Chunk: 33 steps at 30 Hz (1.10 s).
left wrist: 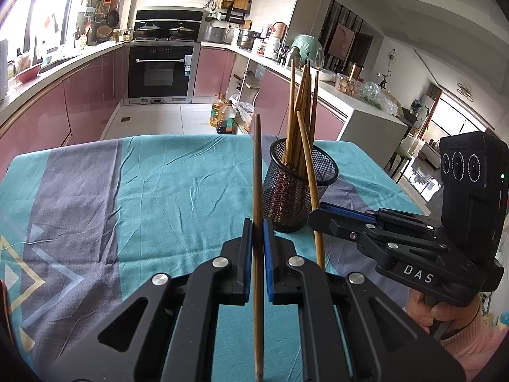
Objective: Organize utensils
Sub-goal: 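Lift the left chopstick upright while the right tool raises its own chopstick, then carry the left chopstick over the mesh cup while the right tool follows with its own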
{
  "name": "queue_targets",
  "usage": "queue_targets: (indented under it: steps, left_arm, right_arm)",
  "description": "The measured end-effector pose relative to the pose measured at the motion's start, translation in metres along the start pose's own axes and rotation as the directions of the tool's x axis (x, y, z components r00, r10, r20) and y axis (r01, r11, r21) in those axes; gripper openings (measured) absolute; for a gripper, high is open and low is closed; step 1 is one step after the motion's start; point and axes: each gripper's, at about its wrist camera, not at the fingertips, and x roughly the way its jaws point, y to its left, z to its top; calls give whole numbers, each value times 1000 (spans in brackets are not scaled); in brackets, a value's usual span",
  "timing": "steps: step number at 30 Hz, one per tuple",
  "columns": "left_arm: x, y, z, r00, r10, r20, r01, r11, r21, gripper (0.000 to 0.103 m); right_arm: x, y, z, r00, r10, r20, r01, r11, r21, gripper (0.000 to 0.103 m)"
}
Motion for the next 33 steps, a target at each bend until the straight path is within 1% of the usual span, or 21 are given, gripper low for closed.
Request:
queue_targets:
  steps: [33]
  left_arm:
    - [-7,-4,10,999,-13,36,12,1000,14,7]
  right_arm:
    - [-14,-7,8,999,-3,47,3,1000,-3,6]
